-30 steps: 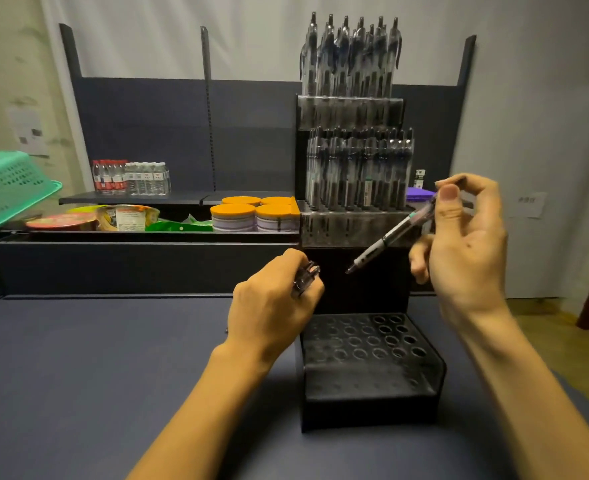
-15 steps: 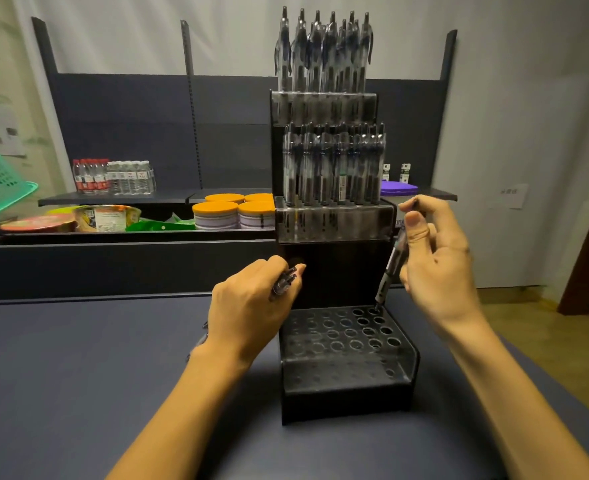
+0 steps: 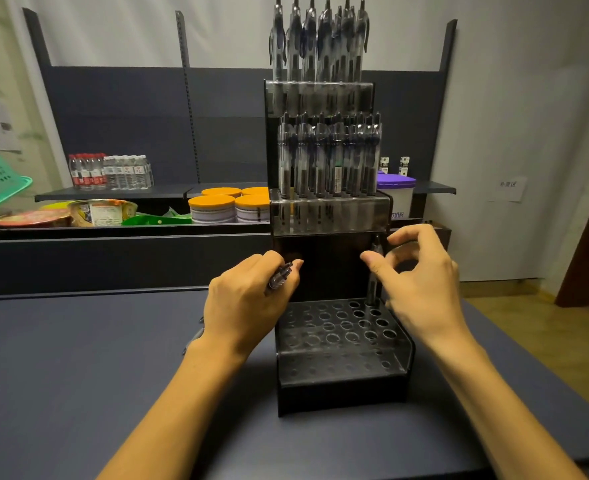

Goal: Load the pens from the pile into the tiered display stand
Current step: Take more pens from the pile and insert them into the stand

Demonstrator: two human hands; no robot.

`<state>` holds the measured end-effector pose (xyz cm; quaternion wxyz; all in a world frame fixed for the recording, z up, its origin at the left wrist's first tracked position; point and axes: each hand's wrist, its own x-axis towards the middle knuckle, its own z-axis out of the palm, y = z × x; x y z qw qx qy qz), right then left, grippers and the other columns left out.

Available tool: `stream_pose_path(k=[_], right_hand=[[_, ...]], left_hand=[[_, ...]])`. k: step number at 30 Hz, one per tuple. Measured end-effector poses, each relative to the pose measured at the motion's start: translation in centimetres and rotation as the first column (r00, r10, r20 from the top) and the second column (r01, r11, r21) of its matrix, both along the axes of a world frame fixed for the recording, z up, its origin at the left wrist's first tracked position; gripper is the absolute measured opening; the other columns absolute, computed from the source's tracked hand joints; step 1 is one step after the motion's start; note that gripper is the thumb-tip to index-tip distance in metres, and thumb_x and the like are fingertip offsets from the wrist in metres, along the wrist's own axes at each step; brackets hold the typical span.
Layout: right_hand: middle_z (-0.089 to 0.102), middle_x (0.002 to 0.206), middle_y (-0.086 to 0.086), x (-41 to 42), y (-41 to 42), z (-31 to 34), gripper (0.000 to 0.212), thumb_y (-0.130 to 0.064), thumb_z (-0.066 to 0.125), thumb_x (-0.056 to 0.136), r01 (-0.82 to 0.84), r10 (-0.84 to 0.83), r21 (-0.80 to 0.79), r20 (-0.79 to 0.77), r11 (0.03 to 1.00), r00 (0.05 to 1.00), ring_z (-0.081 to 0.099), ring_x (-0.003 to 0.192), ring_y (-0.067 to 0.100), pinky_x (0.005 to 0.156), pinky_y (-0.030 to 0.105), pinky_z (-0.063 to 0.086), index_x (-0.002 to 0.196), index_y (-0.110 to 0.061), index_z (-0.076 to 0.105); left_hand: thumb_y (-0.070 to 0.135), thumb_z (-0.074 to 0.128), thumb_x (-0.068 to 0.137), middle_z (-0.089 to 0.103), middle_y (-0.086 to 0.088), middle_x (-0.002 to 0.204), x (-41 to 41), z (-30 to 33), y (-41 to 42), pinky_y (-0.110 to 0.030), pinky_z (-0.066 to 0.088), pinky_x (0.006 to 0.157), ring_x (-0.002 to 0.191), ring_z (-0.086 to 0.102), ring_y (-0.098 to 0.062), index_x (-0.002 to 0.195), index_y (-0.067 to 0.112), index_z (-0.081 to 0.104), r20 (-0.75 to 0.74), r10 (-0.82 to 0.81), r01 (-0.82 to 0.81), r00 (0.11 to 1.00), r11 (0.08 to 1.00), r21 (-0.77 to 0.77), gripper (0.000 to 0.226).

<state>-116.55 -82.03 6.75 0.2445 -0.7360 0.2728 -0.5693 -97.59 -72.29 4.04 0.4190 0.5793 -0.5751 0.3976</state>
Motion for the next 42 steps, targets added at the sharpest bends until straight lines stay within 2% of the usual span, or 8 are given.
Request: stream_pose_path(k=[2, 6, 13, 20, 24, 30, 35, 42], right_hand=[[0.059, 0.069, -0.006, -0.2, 0.0, 0.0, 0.028, -0.029, 0.076, 0.081, 0.018, -0.018, 0.010, -0.012, 1.000, 1.000, 0.058, 0.062, 0.003, 0.050, 0.018, 0.049, 0.095, -0.021, 0.053], [0.055, 0.069, -0.005, -0.3, 0.5, 0.3, 0.029, -0.032, 0.077, 0.079, 0.038, -0.038, -0.036, 0.001, 0.999, 0.999, 0.054, 0.064, 0.004, 0.057, 0.008, 0.042, 0.092, -0.021, 0.053], [0.062, 0.070, -0.009, 1.4, 3.2, 0.9, 0.011, -0.032, 0.073, 0.082, -0.196, 0.190, -0.063, -0.084, 0.979, 0.978, 0.059, 0.068, 0.007, 0.058, 0.019, 0.047, 0.082, -0.021, 0.068], [0.068, 0.084, -0.012, 3.3, 5.2, 0.9, 0.014, -0.035, 0.069, 0.084, -0.365, 0.359, -0.004, -0.181, 0.931, 0.916, 0.061, 0.069, 0.002, 0.058, 0.022, 0.047, 0.091, -0.024, 0.074], [0.069, 0.085, -0.011, 3.7, 5.6, 0.8, 0.007, -0.028, 0.071, 0.085, -0.434, 0.434, 0.034, -0.136, 0.900, 0.890, 0.059, 0.062, -0.001, 0.053, 0.017, 0.040, 0.091, -0.024, 0.074], [0.069, 0.080, -0.002, 3.5, 5.8, 1.0, 0.005, -0.023, 0.065, 0.090, -0.448, 0.451, 0.075, -0.040, 0.891, 0.891, 0.056, 0.049, 0.006, 0.046, 0.021, 0.044, 0.090, -0.022, 0.070], [0.067, 0.080, 0.004, 2.6, 4.9, 2.0, 0.006, -0.023, 0.058, 0.095, -0.428, 0.406, 0.143, 0.160, 0.892, 0.900, 0.053, 0.038, 0.013, 0.036, 0.018, 0.037, 0.091, -0.019, 0.060], [0.065, 0.080, 0.004, 1.2, 3.2, 3.2, 0.011, -0.024, 0.046, 0.101, -0.372, 0.333, 0.072, 0.311, 0.926, 0.890, 0.051, 0.033, 0.021, 0.031, 0.018, 0.033, 0.091, -0.027, 0.048]], left_hand=[[0.036, 0.063, 0.089, 0.049, 0.003, 0.057, -0.1, 0.1, 0.1, -0.032, 0.040, 0.038, 0.046, 0.038, -0.012, 0.066, 0.012, 0.055, 0.004, -0.004, 0.004, 1.000, 1.000, -0.006, 0.034], [0.047, 0.062, 0.087, 0.048, 0.003, 0.054, -0.4, 0.3, 0.2, -0.025, 0.035, 0.038, 0.045, 0.035, -0.009, 0.065, 0.013, 0.052, 0.022, 0.009, -0.009, 1.000, 1.000, -0.016, 0.042], [0.051, 0.061, 0.084, 0.056, 0.002, 0.055, -0.5, 0.4, 0.5, -0.025, 0.039, 0.036, 0.043, 0.048, -0.013, 0.069, 0.011, 0.054, 0.023, 0.014, -0.014, 1.000, 1.000, -0.016, 0.043], [0.034, 0.053, 0.085, 0.058, -0.002, 0.059, 0.1, 0.1, 0.5, -0.032, 0.046, 0.036, 0.044, 0.051, -0.014, 0.074, 0.007, 0.057, -0.010, -0.049, 0.049, 0.999, 0.999, -0.001, 0.030], [0.037, 0.053, 0.086, 0.059, -0.002, 0.058, 0.1, 0.1, 0.6, -0.026, 0.046, 0.038, 0.043, 0.052, -0.015, 0.074, 0.007, 0.057, 0.003, -0.041, 0.041, 0.999, 0.999, 0.000, 0.032], [0.058, 0.040, 0.092, 0.059, 0.001, 0.060, -0.6, 0.7, 0.7, -0.031, 0.045, 0.037, 0.046, 0.052, -0.013, 0.075, 0.008, 0.058, -0.021, -0.043, 0.042, 0.999, 0.999, -0.023, 0.055], [0.056, 0.060, 0.082, 0.055, 0.005, 0.059, -0.8, 0.8, 1.0, -0.032, 0.042, 0.036, 0.045, 0.047, -0.011, 0.073, 0.013, 0.055, -0.023, 0.000, 0.000, 1.000, 1.000, 0.008, 0.044], [0.058, 0.057, 0.083, 0.040, 0.010, 0.054, -1.0, 0.9, 1.1, -0.031, 0.038, 0.033, 0.042, 0.040, -0.012, 0.067, 0.013, 0.051, -0.040, -0.014, 0.014, 0.999, 1.000, 0.009, 0.048]])
